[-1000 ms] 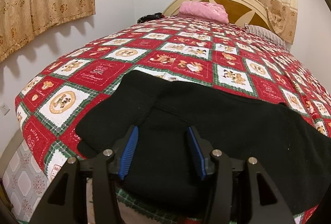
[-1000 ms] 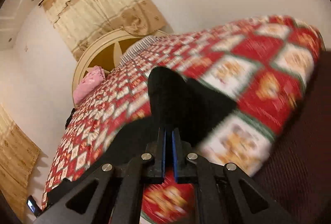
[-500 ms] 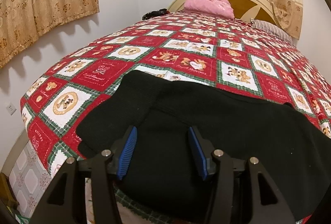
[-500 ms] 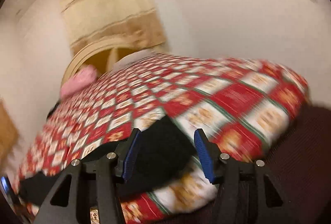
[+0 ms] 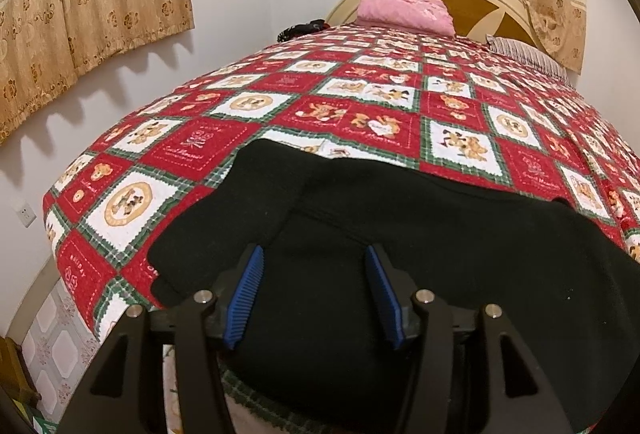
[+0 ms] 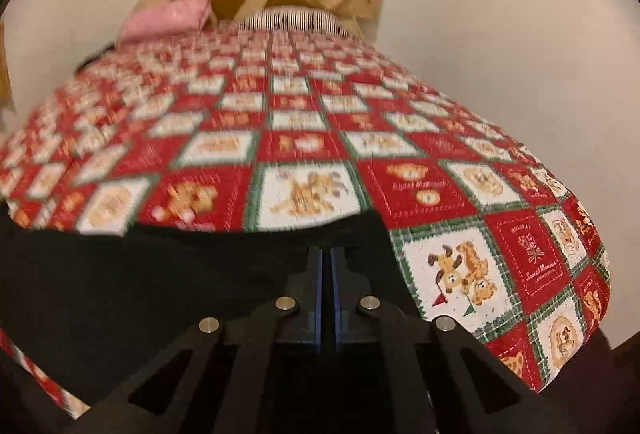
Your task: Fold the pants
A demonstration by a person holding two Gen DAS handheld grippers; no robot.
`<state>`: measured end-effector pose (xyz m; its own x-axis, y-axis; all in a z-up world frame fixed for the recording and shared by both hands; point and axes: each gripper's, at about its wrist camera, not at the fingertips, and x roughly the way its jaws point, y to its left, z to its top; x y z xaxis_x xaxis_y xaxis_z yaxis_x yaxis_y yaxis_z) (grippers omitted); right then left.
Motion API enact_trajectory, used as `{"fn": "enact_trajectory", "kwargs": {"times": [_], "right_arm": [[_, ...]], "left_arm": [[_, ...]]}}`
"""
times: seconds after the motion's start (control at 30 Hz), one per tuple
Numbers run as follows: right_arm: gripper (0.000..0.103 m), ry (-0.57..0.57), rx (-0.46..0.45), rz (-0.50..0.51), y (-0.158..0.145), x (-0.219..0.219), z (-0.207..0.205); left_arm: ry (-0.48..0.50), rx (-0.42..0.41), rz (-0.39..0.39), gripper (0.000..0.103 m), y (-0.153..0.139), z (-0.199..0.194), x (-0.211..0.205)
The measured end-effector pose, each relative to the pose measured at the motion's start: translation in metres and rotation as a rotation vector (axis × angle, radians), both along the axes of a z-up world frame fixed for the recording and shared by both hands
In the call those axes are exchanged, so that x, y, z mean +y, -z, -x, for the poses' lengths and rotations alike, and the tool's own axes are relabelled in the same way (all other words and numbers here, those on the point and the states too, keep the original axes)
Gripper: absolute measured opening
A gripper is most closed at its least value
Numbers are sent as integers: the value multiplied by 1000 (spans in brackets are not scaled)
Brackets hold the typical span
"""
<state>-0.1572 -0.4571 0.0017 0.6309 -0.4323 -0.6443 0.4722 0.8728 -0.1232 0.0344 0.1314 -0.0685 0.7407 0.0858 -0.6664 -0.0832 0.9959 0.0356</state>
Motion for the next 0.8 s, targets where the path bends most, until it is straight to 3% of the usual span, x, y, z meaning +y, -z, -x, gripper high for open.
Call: {"fn": "enact_trajectory", "kwargs": {"times": [0.17,0.23,0.33,0.47,0.5,0.57,0.67,0.73,0.8], "right_arm": [[3,63,-297,13,-49,-3,41],[3,68,-364,18,-54,-6,49],[4,79,-346,-18,-38,-16,40],[6,97,-218,-210,11,-52,15],[6,94,-225,-254,17,-59,15],[28,109,-307,-336,14,-71,31],[53,174,-455,-398,-3,-86,64],[57,252,-562,-400,-14,-91,96],[57,279,-608,-386,-19,-87,120]], "left_arm": [[-8,3,-2,57,0,-1,0],[-14,1,-3,57,0,-1,-1],[-20,-1,-7,57,0,-1,-2],[-20,6,-9,57,-1,-2,-2],[-19,6,-10,57,0,-2,-2],[-18,5,-13,57,0,-2,-3],[-22,4,-8,57,0,-2,-2],[-24,3,-5,58,0,-2,-2],[-26,0,-1,58,0,-2,-1]]}}
